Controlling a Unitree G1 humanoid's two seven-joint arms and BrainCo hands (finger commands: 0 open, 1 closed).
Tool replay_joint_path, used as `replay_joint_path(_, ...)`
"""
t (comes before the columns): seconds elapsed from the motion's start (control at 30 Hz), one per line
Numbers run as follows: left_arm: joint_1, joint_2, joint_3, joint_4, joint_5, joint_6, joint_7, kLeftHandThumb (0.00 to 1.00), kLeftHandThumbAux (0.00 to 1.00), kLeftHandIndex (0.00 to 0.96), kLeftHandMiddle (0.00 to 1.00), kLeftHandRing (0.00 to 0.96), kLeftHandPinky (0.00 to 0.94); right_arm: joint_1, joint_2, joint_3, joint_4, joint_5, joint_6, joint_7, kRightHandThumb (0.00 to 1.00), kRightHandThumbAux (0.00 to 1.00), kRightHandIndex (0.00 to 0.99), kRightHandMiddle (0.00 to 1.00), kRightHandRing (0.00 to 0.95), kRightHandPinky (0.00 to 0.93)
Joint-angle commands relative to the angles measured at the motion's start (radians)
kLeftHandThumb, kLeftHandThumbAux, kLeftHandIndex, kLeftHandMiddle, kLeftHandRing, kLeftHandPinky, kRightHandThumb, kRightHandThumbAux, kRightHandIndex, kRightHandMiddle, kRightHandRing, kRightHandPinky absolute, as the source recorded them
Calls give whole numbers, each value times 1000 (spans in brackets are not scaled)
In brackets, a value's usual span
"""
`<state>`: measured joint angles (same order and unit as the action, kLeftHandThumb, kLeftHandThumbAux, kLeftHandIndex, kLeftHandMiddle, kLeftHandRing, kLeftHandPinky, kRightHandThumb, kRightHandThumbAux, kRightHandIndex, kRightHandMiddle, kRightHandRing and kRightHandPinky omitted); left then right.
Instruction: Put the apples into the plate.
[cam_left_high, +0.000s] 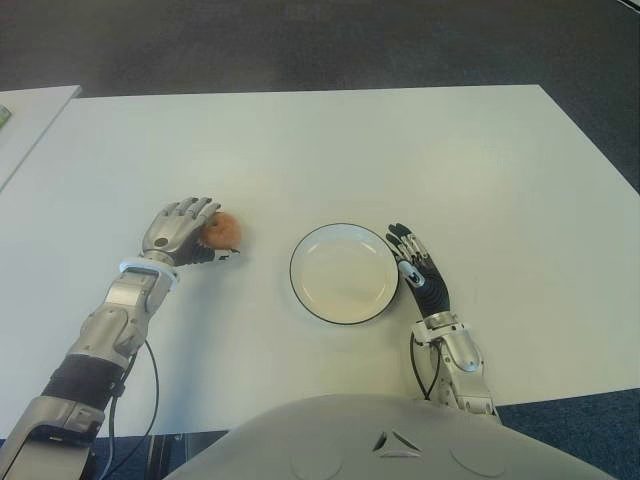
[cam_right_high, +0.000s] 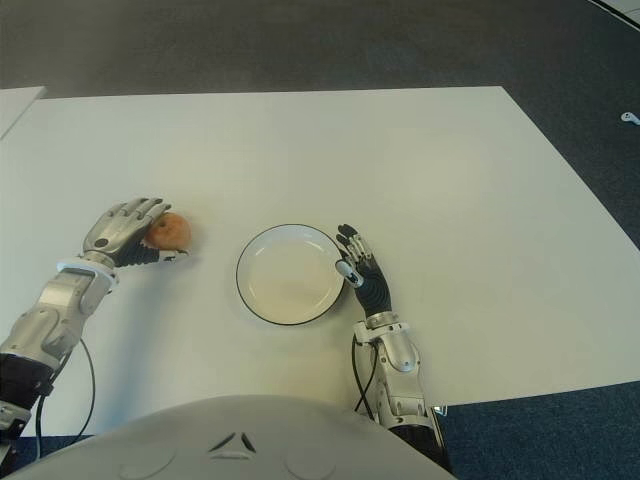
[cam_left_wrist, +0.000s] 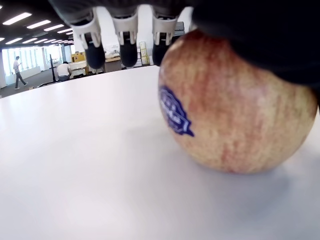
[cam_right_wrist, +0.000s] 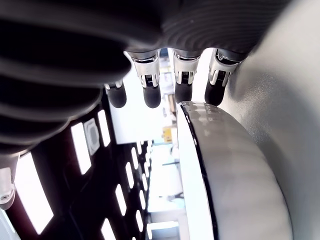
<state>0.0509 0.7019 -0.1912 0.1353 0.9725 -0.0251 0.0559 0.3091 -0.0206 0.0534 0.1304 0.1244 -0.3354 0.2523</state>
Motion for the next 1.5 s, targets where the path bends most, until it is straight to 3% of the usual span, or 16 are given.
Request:
replay_joint_path(0.03,-16,-25,-37,23,3,12,2,246,253,0,0,0,0,56,-12,-15,84,-9,64,-18,127,465,0,0,0,0)
replay_joint_path(0.33,-27,-45,-55,38,-16,15,10,238,271,0,0,0,0,55,-12,-16,92,-4,44,-11,120,455,0,0,0,0)
replay_joint_path(1.07,-98,-116,-120,221,-69,3,68,269,304,0,0,0,15,67,-18,-46,80,27,35,5,120,477,0,0,0,0)
replay_joint_path(1.5,-125,-150,-153,306,-99,12,124,260,353,7,0,0,30,73,-57,-50,54,24,82,17,126,525,0,0,0,0)
